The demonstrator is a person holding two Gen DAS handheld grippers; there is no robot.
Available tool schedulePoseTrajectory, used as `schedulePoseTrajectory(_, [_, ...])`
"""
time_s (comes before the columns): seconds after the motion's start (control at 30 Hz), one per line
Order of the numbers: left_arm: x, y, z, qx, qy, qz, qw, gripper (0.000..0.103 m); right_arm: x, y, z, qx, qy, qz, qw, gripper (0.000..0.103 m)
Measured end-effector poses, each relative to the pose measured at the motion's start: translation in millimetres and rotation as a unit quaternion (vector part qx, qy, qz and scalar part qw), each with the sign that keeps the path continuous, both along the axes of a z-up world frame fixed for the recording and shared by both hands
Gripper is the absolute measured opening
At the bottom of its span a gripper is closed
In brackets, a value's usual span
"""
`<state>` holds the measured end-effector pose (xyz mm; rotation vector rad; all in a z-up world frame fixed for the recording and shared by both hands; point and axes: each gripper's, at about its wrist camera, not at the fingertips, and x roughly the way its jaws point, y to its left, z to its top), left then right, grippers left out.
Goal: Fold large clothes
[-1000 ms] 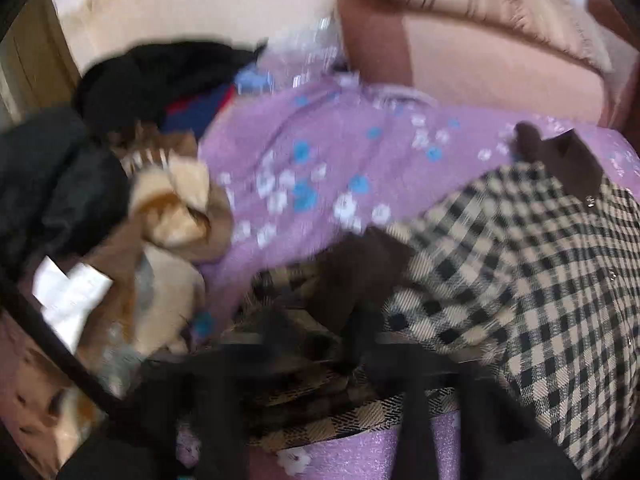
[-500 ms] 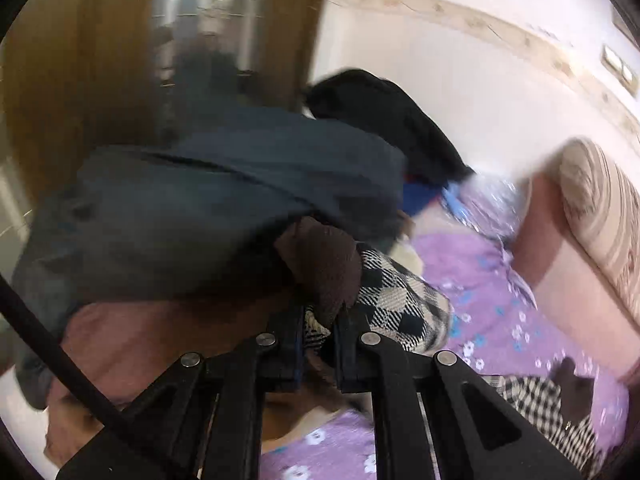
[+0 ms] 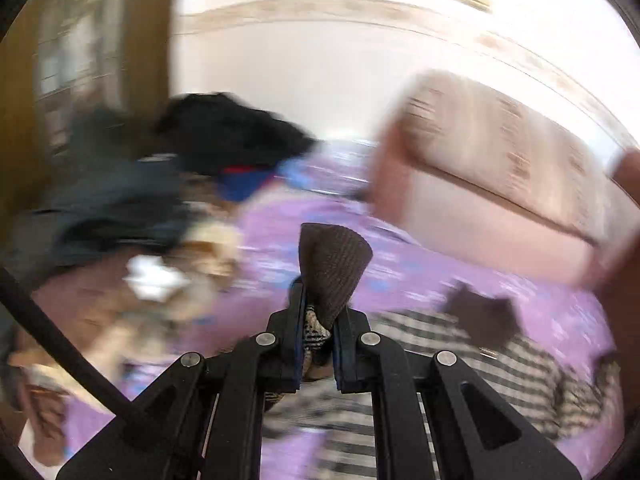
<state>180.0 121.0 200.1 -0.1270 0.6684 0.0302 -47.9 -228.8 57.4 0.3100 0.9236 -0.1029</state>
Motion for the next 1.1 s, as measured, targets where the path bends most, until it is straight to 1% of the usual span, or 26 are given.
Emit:
schedulePoseTrajectory(0.07, [4.5, -61.1, -9.1, -0.016, 0.013, -0.055, 0.9983, 0.010, -6.9, -9.2, 0.2, 0.004, -0.004, -0.008, 1.000, 0.084])
schedulePoseTrajectory(0.1, [4.8, -83.7, -12.7, -0.023, 0.020, -0.076, 0.9966, 0.010, -10.2, -13.5, 0.4, 0.006, -0.005, -0.011, 1.000, 0.084])
schedulePoseTrajectory(0.13, [6.3, -116.0, -19.7, -0.030, 0.028, -0.103, 0.9939, 0.010, -14.5, -19.3, 0.1, 0.008, -0.007, -0.016, 1.000, 0.084])
schedulePoseTrajectory(0.17, [3.7, -136.8, -24.2, -0.032, 0.033, -0.119, 0.9918, 0.010, -17.2, -23.1, -0.5, 0.009, -0.007, -0.020, 1.000, 0.084])
schedulePoseTrajectory(0.23, [0.1, -193.5, -39.8, -0.031, 0.047, -0.163, 0.9850, 0.010, -23.8, -33.5, -4.5, 0.015, -0.004, -0.030, 0.999, 0.084])
schedulePoseTrajectory(0.27, [-1.1, -214.7, -46.8, -0.031, 0.053, -0.180, 0.9817, 0.010, -26.5, -37.8, -6.9, 0.018, -0.002, -0.034, 0.999, 0.084])
schedulePoseTrajectory(0.3, [-2.0, -238.3, -56.2, -0.034, 0.062, -0.204, 0.9765, 0.010, -29.2, -41.7, -9.6, 0.020, 0.000, -0.038, 0.999, 0.084])
schedulePoseTrajectory(0.4, [-6.4, -289.9, -83.1, -0.031, 0.094, -0.251, 0.9630, 0.012, -34.7, -51.8, -16.4, 0.024, 0.008, -0.049, 0.998, 0.084])
schedulePoseTrajectory(0.43, [-7.7, -301.7, -92.7, -0.028, 0.108, -0.260, 0.9591, 0.014, -36.5, -54.6, -18.3, 0.026, 0.009, -0.053, 0.998, 0.084])
schedulePoseTrajectory(0.47, [-9.3, -308.5, -101.3, -0.024, 0.120, -0.263, 0.9571, 0.022, -37.9, -57.6, -19.8, 0.029, 0.011, -0.057, 0.998, 0.084])
schedulePoseTrajectory(0.5, [-10.0, -313.6, -106.6, -0.024, 0.127, -0.265, 0.9555, 0.027, -38.9, -60.3, -20.7, 0.033, 0.012, -0.060, 0.998, 0.084])
schedulePoseTrajectory(0.53, [-13.5, -313.0, -109.2, -0.028, 0.132, -0.270, 0.9534, 0.038, -39.5, -63.1, -21.0, 0.037, 0.011, -0.063, 0.997, 0.084])
schedulePoseTrajectory(0.57, [-16.2, -311.8, -109.5, -0.035, 0.133, -0.275, 0.9514, 0.045, -40.0, -65.4, -21.1, 0.039, 0.010, -0.065, 0.997, 0.084])
schedulePoseTrajectory(0.6, [-20.0, -306.1, -106.7, -0.037, 0.131, -0.277, 0.9512, 0.049, -39.6, -66.8, -20.0, 0.042, 0.008, -0.066, 0.997, 0.084])
schedulePoseTrajectory(0.63, [-22.2, -296.8, -104.9, -0.037, 0.128, -0.277, 0.9518, 0.055, -38.9, -66.2, -19.0, 0.042, 0.007, -0.066, 0.997, 0.084])
schedulePoseTrajectory(0.67, [-26.0, -287.8, -100.2, -0.038, 0.122, -0.277, 0.9525, 0.058, -36.0, -66.5, -17.0, 0.043, 0.005, -0.064, 0.997, 0.084])
schedulePoseTrajectory(0.7, [-30.1, -276.4, -94.6, -0.039, 0.113, -0.277, 0.9534, 0.059, -32.8, -66.9, -15.2, 0.045, 0.003, -0.060, 0.997, 0.084])
schedulePoseTrajectory(0.77, [-36.7, -253.0, -86.3, -0.021, 0.097, -0.266, 0.9587, 0.061, -22.4, -65.5, -9.2, 0.053, -0.005, -0.049, 0.997, 0.084])
schedulePoseTrajectory(0.87, [-51.5, -214.9, -84.4, 0.034, 0.066, -0.235, 0.9691, 0.065, 1.7, -61.9, -2.7, 0.066, -0.012, -0.027, 0.997, 0.084])
schedulePoseTrajectory(0.9, [-54.2, -201.9, -85.9, 0.058, 0.058, -0.219, 0.9722, 0.065, 12.1, -61.0, -0.7, 0.074, -0.016, -0.020, 0.997, 0.084])
schedulePoseTrajectory(0.97, [-56.6, -174.8, -94.7, 0.093, 0.052, -0.193, 0.9754, 0.065, 35.4, -59.0, 1.5, 0.087, -0.025, -0.010, 0.996, 0.084])
schedulePoseTrajectory(1.0, [-55.6, -163.7, -97.6, 0.100, 0.054, -0.184, 0.9764, 0.065, 51.6, -58.3, 1.0, 0.090, -0.029, -0.007, 0.995, 0.084])
schedulePoseTrajectory(1.07, [-51.5, -140.7, -108.4, 0.111, 0.060, -0.161, 0.9789, 0.065, 80.2, -56.7, -4.9, 0.099, -0.023, -0.005, 0.995, 0.084])
schedulePoseTrajectory(1.1, [-47.6, -128.7, -114.1, 0.113, 0.066, -0.147, 0.9804, 0.065, 95.9, -57.1, -11.1, 0.117, -0.013, -0.004, 0.993, 0.084])
